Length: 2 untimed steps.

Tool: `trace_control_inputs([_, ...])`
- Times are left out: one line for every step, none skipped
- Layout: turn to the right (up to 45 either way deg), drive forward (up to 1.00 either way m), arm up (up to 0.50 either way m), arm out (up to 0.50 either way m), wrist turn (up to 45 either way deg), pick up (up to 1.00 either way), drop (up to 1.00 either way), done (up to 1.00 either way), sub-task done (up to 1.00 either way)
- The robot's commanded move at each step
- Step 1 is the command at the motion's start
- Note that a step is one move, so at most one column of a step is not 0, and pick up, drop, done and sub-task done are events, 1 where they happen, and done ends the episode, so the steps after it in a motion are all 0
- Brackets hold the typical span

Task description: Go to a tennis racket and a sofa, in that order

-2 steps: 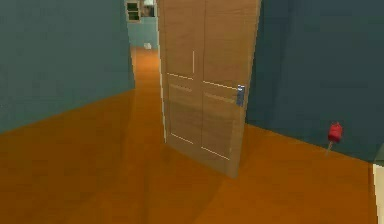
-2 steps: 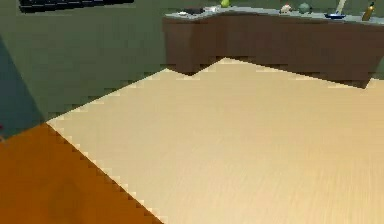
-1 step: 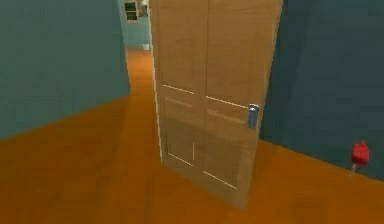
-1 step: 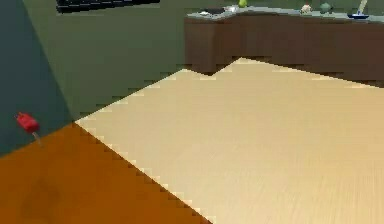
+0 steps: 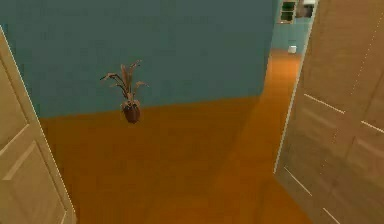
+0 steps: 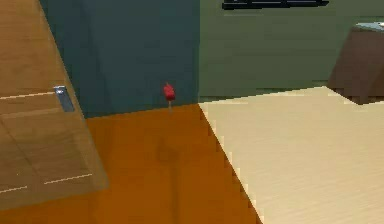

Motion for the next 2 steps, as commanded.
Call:
trace_control_inputs([0.0, 1.00, 0.00, 0.00, 0.0, 0.00, 0.00, 0.00, 0.00])
trace_control_inputs([-3.0, 0.00, 0.00, 0.00, 0.0, 0.00, 0.00, 0.00, 0.00])
